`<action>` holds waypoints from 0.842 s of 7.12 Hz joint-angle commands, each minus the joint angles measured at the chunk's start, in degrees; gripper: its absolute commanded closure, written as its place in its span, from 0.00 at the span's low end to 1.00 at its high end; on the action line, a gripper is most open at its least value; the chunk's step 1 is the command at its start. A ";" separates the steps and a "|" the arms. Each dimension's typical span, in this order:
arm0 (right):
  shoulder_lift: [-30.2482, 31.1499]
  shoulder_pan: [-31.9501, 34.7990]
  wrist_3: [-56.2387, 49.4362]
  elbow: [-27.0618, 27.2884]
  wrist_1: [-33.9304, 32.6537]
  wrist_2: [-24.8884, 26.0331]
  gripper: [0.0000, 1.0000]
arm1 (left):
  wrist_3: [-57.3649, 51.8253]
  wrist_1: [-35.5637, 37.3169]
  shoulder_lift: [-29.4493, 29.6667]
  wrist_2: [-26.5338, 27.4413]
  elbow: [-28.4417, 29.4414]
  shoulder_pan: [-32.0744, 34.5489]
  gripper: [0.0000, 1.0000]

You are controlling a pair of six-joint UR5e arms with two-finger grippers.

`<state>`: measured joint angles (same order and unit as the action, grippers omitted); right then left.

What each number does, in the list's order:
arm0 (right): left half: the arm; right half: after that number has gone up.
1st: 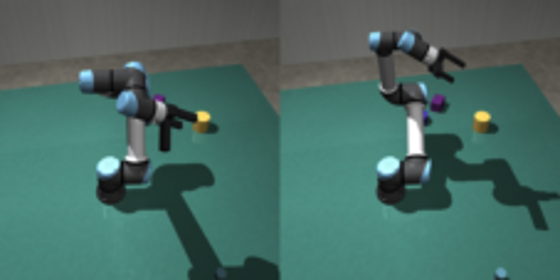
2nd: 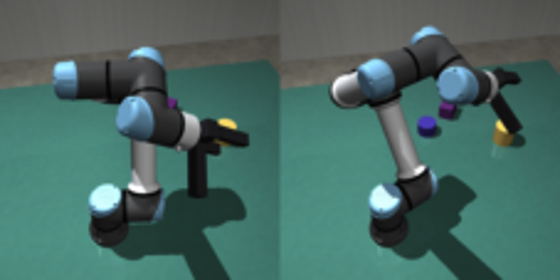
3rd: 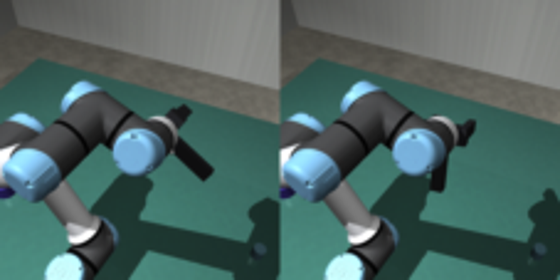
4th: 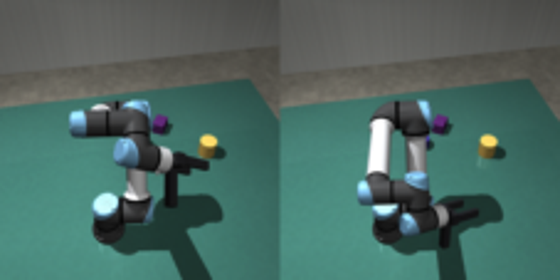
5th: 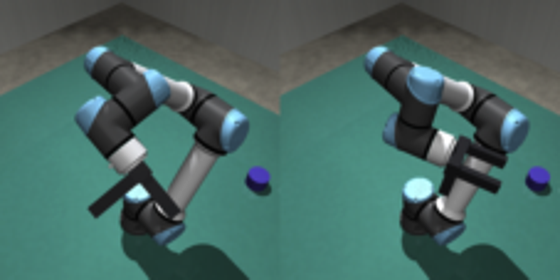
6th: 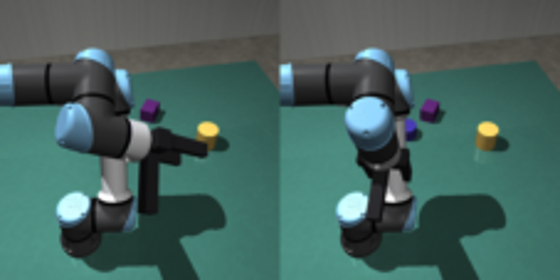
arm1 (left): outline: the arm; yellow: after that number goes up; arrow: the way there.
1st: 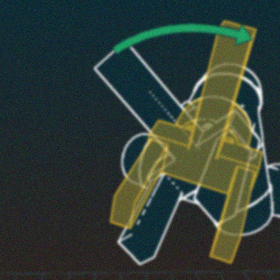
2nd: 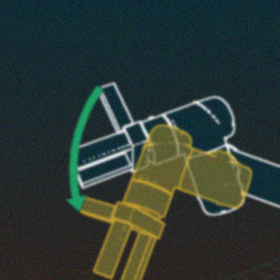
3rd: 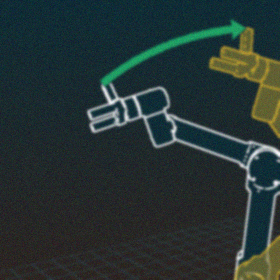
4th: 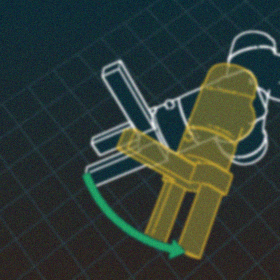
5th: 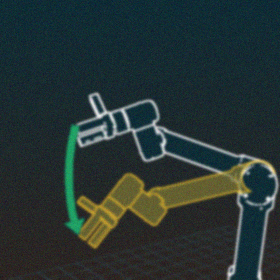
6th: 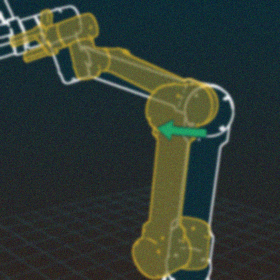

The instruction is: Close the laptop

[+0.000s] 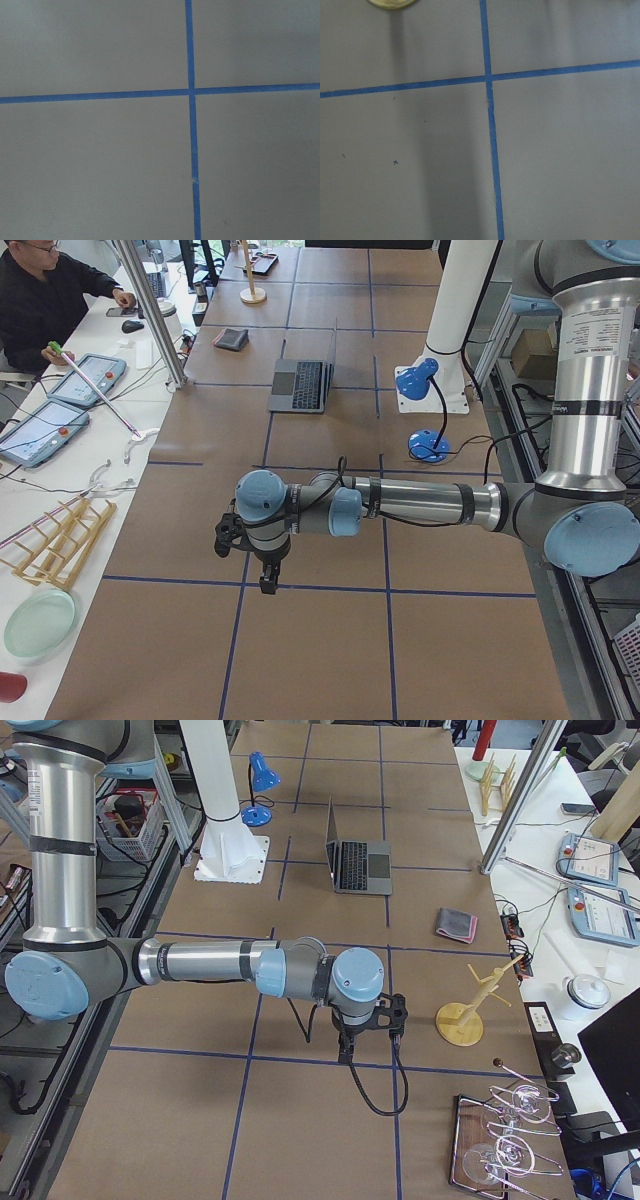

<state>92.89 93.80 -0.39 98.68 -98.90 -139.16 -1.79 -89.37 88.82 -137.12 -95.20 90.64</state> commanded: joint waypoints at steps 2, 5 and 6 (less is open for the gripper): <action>-3.51 -0.99 0.92 0.11 0.20 0.03 0.01 | 9.64 0.34 0.47 -2.10 -9.60 -4.56 0.00; -3.59 -3.26 1.96 3.60 0.29 -0.06 0.01 | 32.73 0.34 1.87 -2.53 -23.76 -15.11 0.00; -3.51 -4.41 6.41 6.49 0.29 -0.06 0.01 | 40.56 0.34 4.40 -2.45 -26.59 -19.23 0.00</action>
<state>89.35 90.79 2.22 102.13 -98.63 -139.22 28.58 -89.03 90.85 -139.60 -117.36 76.36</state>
